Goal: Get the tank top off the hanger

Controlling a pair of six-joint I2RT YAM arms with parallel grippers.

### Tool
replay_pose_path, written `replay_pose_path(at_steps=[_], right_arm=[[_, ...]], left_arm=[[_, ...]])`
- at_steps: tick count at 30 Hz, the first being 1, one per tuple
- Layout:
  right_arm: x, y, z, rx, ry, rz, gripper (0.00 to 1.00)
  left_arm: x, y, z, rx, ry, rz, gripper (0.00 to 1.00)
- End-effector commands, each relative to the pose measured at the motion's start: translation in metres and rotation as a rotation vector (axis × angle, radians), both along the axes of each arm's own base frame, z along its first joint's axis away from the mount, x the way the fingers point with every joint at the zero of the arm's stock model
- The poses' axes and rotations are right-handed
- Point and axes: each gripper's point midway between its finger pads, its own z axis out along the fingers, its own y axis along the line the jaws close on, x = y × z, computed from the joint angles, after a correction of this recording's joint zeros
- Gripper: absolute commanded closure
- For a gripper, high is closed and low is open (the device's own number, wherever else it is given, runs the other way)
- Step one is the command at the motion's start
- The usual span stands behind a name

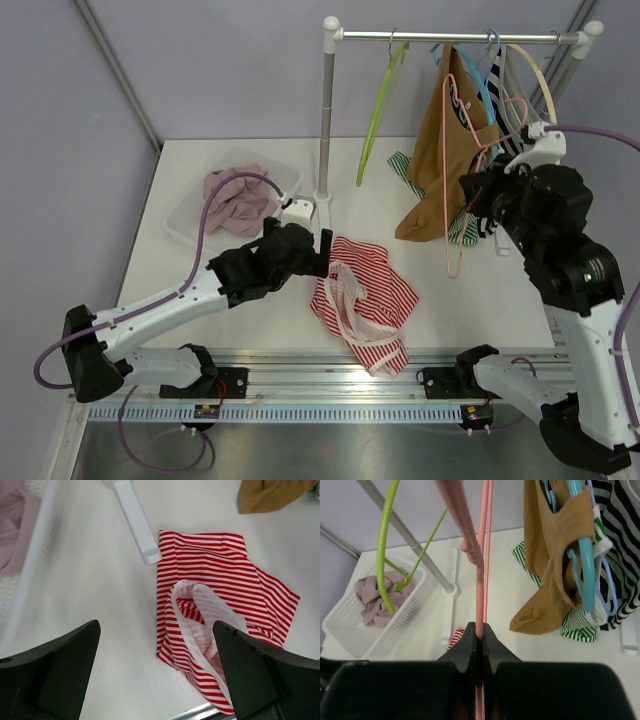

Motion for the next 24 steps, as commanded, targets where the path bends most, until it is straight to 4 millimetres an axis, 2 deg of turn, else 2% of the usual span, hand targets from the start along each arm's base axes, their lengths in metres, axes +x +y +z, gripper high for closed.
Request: replay_pose_path(at_steps=[1,2,3,4,5,6,7,8,9,10,11,12,13,14,15,16,17,18,19,20,21,23,24], right_arm=[[0.021,-0.011,0.02,-0.084,-0.013,-0.067,1.0],[0.037,-0.006,0.013,-0.111,0.02,-0.068,1.0],[0.042,-0.007,0.026,-0.115,0.002,-0.076,1.0],[0.048,-0.005,0.028,-0.126,0.006,-0.074,1.0],[0.065,0.0,0.019,-0.161,0.042,-0.071,1.0],[0.072,0.002,0.02,-0.173,0.047,-0.07,1.0],[0.076,0.002,0.032,-0.175,0.024,-0.074,1.0],[0.091,0.006,0.025,-0.203,0.049,-0.072,1.0],[0.098,0.006,0.025,-0.215,0.054,-0.079,1.0],[0.101,0.006,0.037,-0.221,0.03,-0.081,1.0],[0.116,0.009,0.029,-0.238,0.057,-0.092,1.0],[0.12,0.008,0.041,-0.239,0.032,-0.106,1.0],[0.126,0.009,0.04,-0.26,0.034,-0.101,1.0],[0.14,0.012,0.028,-0.286,0.072,-0.108,1.0],[0.143,0.012,0.041,-0.279,0.046,-0.111,1.0],[0.149,0.014,0.04,-0.29,0.049,-0.105,1.0],[0.16,0.019,0.028,-0.304,0.084,-0.094,1.0],[0.163,0.021,0.04,-0.294,0.056,-0.094,1.0],[0.167,0.022,0.04,-0.296,0.057,-0.093,1.0],[0.178,0.027,0.031,-0.306,0.077,-0.084,1.0],[0.178,0.027,0.04,-0.301,0.057,-0.086,1.0],[0.192,0.031,0.03,-0.319,0.077,-0.082,1.0],[0.195,0.032,0.035,-0.317,0.062,-0.086,1.0]], left_arm=[[0.005,0.027,0.044,-0.023,-0.082,0.105,0.01],[0.003,0.037,0.043,0.01,-0.078,0.123,0.01],[0.001,0.042,0.048,0.009,-0.088,0.127,0.01],[-0.001,0.046,0.051,0.017,-0.09,0.129,0.01],[-0.003,0.052,0.052,0.032,-0.088,0.131,0.01],[-0.005,0.055,0.056,0.036,-0.094,0.128,0.01],[-0.007,0.06,0.06,0.036,-0.099,0.13,0.01],[-0.008,0.064,0.064,0.037,-0.105,0.134,0.01],[-0.011,0.069,0.063,0.049,-0.1,0.134,0.01],[-0.013,0.073,0.067,0.043,-0.107,0.132,0.01],[-0.016,0.074,0.066,0.047,-0.101,0.121,0.01],[-0.017,0.075,0.067,0.048,-0.101,0.118,0.01],[-0.018,0.076,0.068,0.049,-0.1,0.111,0.01],[-0.02,0.076,0.069,0.047,-0.096,0.103,0.01],[-0.021,0.076,0.069,0.046,-0.095,0.099,0.01],[-0.022,0.077,0.068,0.05,-0.091,0.095,0.01],[-0.023,0.078,0.067,0.054,-0.089,0.095,0.01],[-0.023,0.078,0.066,0.053,-0.086,0.097,0.01],[-0.023,0.079,0.065,0.054,-0.085,0.097,0.01],[-0.024,0.079,0.064,0.056,-0.084,0.094,0.01],[-0.025,0.08,0.063,0.058,-0.082,0.096,0.01],[-0.026,0.08,0.061,0.056,-0.076,0.089,0.01],[-0.027,0.08,0.06,0.055,-0.074,0.087,0.01]])
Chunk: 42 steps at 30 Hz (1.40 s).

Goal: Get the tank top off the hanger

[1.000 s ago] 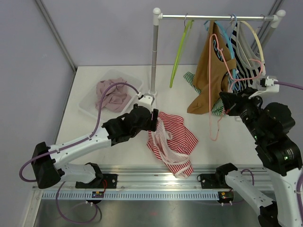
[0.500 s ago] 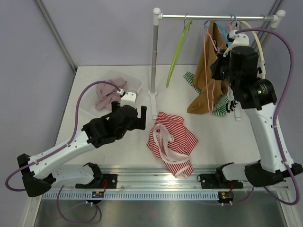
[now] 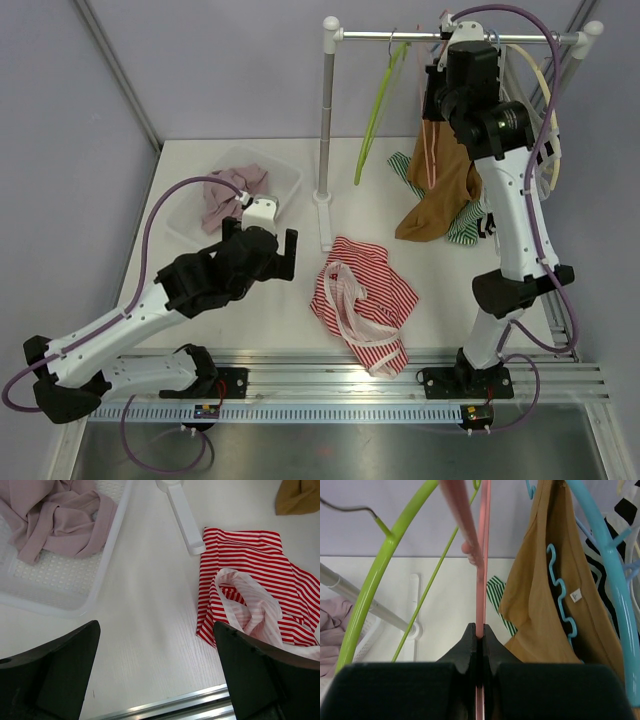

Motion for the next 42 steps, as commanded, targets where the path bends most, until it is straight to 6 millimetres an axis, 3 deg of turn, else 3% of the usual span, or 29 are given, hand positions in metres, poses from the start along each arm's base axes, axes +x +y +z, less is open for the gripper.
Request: replay_pose_path(at_steps=[1,2,7,8,11,16,19,22,23,24,25,26,27,28,30,31,32,34,36,37,38,39,40,42], right_arm=[[0.007,-0.004,0.016,-0.028,-0.046,-0.011,1.0],[0.016,-0.003,0.006,-0.037,-0.024,-0.02,1.0],[0.033,0.004,-0.008,-0.039,-0.004,-0.018,1.0],[0.039,0.01,-0.021,-0.036,0.022,-0.001,1.0],[0.039,0.012,-0.026,-0.034,0.038,0.006,1.0],[0.036,0.012,-0.028,-0.031,0.042,0.012,0.96],[0.027,0.011,-0.023,-0.02,0.036,0.022,0.67],[0.014,0.008,-0.018,-0.015,0.03,0.023,0.51],[0.006,0.003,-0.007,-0.008,0.007,0.019,0.47],[0.002,0.002,-0.011,-0.012,0.02,0.019,0.44],[-0.003,0.001,-0.008,-0.003,0.016,0.016,0.33],[-0.016,-0.004,0.003,0.007,-0.004,0.014,0.29],[-0.021,-0.006,0.0,0.007,0.008,0.015,0.25],[-0.036,-0.01,0.012,0.028,-0.018,0.017,0.13],[-0.049,-0.009,0.006,0.041,0.004,0.035,0.02],[-0.066,-0.013,0.017,0.057,-0.025,0.044,0.01],[-0.071,-0.012,0.004,0.057,0.005,0.059,0.01],[-0.098,-0.013,0.014,0.102,-0.027,0.093,0.0],[-0.111,-0.01,-0.002,0.136,0.001,0.119,0.01],[-0.132,-0.009,0.014,0.18,-0.062,0.156,0.0],[-0.137,-0.007,-0.004,0.189,-0.028,0.172,0.0],[-0.146,-0.003,-0.005,0.215,-0.035,0.2,0.01],[-0.167,0.004,0.008,0.252,-0.086,0.279,0.0],[-0.181,0.013,-0.005,0.275,-0.068,0.352,0.01]], left_arm=[[-0.002,0.0,0.01,-0.034,-0.02,-0.011,0.01],[-0.003,-0.001,0.01,-0.043,-0.018,-0.017,0.01],[-0.009,-0.013,0.01,-0.1,-0.005,-0.055,0.01],[-0.012,-0.026,0.012,-0.156,-0.012,-0.096,0.01],[-0.015,-0.038,0.014,-0.196,-0.016,-0.132,0.01],[-0.022,-0.066,-0.002,-0.198,0.008,-0.206,0.01],[-0.03,-0.097,-0.012,-0.216,0.016,-0.297,0.01],[-0.038,-0.119,-0.026,-0.19,0.037,-0.366,0.01],[-0.041,-0.129,-0.027,-0.199,0.034,-0.392,0.01],[-0.042,-0.134,-0.03,-0.191,0.035,-0.405,0.01],[-0.045,-0.142,-0.039,-0.171,0.049,-0.424,0.01],[-0.046,-0.149,-0.039,-0.172,0.044,-0.449,0.01],[-0.048,-0.154,-0.043,-0.165,0.047,-0.463,0.01],[-0.05,-0.164,-0.05,-0.162,0.058,-0.49,0.01],[-0.052,-0.171,-0.061,-0.146,0.063,-0.522,0.01],[-0.053,-0.177,-0.062,-0.157,0.06,-0.537,0.01],[-0.052,-0.179,-0.075,-0.131,0.073,-0.542,0.01],[-0.052,-0.185,-0.083,-0.122,0.081,-0.552,0.01],[-0.054,-0.19,-0.102,-0.089,0.111,-0.573,0.01],[-0.055,-0.195,-0.107,-0.088,0.123,-0.588,0.01],[-0.056,-0.199,-0.122,-0.061,0.145,-0.597,0.01],[-0.057,-0.202,-0.129,-0.048,0.157,-0.605,0.01],[-0.057,-0.203,-0.136,-0.034,0.169,-0.606,0.01],[-0.057,-0.206,-0.157,0.015,0.201,-0.604,0.01]])
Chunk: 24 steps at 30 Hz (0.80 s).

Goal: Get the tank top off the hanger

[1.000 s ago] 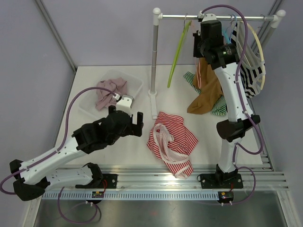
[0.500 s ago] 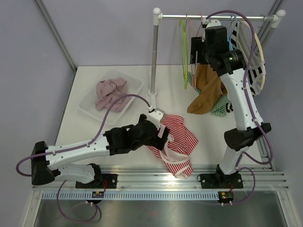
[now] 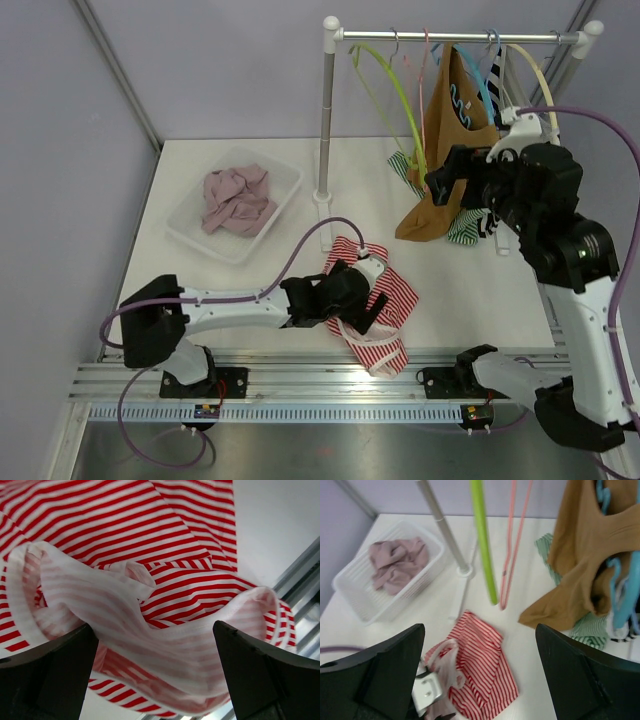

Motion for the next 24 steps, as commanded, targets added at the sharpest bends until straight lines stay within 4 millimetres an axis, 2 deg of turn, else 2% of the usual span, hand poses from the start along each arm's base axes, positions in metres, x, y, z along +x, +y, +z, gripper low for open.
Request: replay_pose_path(at_steps=[1,3,4,6,7,10,12,13,16,17,18,19,20,23,24], right_arm=[[-0.037,0.034,0.016,0.129,-0.083,0.233,0.01],[-0.05,0.04,0.011,0.144,-0.084,0.293,0.01],[-0.065,0.043,0.016,0.158,-0.108,0.34,0.01],[-0.074,0.045,0.008,0.165,-0.099,0.371,0.01],[-0.085,0.045,0.01,0.172,-0.115,0.396,0.0],[-0.096,0.042,0.001,0.17,-0.1,0.395,0.01],[-0.098,0.037,-0.002,0.165,-0.098,0.377,0.0],[-0.102,0.034,0.0,0.164,-0.106,0.367,0.0],[-0.108,0.03,-0.001,0.156,-0.113,0.357,0.0],[-0.11,0.028,-0.002,0.151,-0.113,0.354,0.01],[-0.111,0.027,-0.003,0.143,-0.117,0.351,0.0],[-0.113,0.024,-0.004,0.138,-0.117,0.34,0.01],[-0.113,0.022,-0.005,0.133,-0.116,0.333,0.0],[-0.115,0.018,-0.007,0.124,-0.118,0.316,0.01],[-0.117,0.017,-0.007,0.125,-0.124,0.316,0.01]], left_arm=[[-0.002,-0.019,-0.013,0.001,0.004,-0.044,0.01],[-0.002,-0.018,-0.035,0.063,0.011,-0.047,0.01],[-0.002,-0.017,-0.044,0.087,0.012,-0.05,0.01],[-0.004,-0.016,-0.058,0.125,0.023,-0.061,0.01],[-0.007,-0.017,-0.073,0.157,0.047,-0.078,0.01],[-0.016,-0.017,-0.095,0.208,0.093,-0.109,0.04],[-0.018,-0.021,-0.1,0.219,0.109,-0.115,0.14],[-0.019,-0.021,-0.104,0.227,0.117,-0.113,0.38],[-0.016,-0.019,-0.101,0.236,0.111,-0.09,0.73],[-0.014,-0.019,-0.094,0.228,0.099,-0.086,0.9],[-0.013,-0.016,-0.087,0.231,0.091,-0.077,1.0],[-0.005,-0.012,-0.079,0.234,0.056,-0.037,1.0],[-0.002,-0.012,-0.061,0.204,0.031,-0.021,1.0],[0.015,0.002,-0.026,0.192,-0.058,0.079,1.0],[0.019,0.008,-0.005,0.17,-0.086,0.107,1.0]])
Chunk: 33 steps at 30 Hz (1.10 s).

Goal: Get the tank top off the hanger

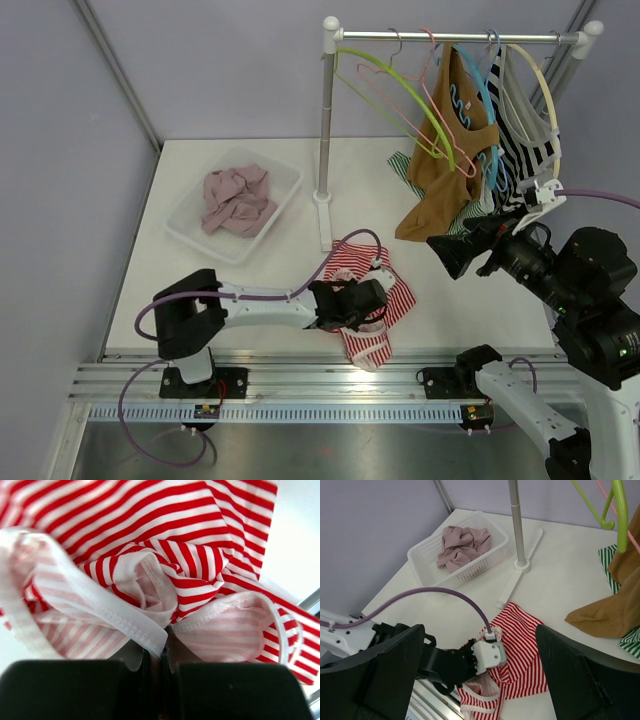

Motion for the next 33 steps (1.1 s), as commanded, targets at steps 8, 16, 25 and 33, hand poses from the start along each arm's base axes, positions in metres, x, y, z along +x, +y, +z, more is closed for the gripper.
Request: replay_pose_path(at_steps=[8,16,25,33], right_arm=[[-0.001,-0.006,-0.005,-0.001,-0.014,-0.03,0.0],[-0.001,-0.003,-0.004,0.016,-0.026,-0.015,0.01],[-0.007,-0.006,0.002,0.018,-0.053,-0.016,0.01],[-0.011,-0.003,0.006,0.035,-0.064,0.006,0.0]], left_arm=[[0.068,0.085,0.19,-0.19,-0.434,0.46,1.0],[0.112,0.151,0.32,-0.38,-0.54,0.64,1.0],[0.182,0.225,0.379,-0.42,-0.545,0.803,1.0],[0.257,0.291,0.306,-0.401,-0.294,0.957,1.0]])
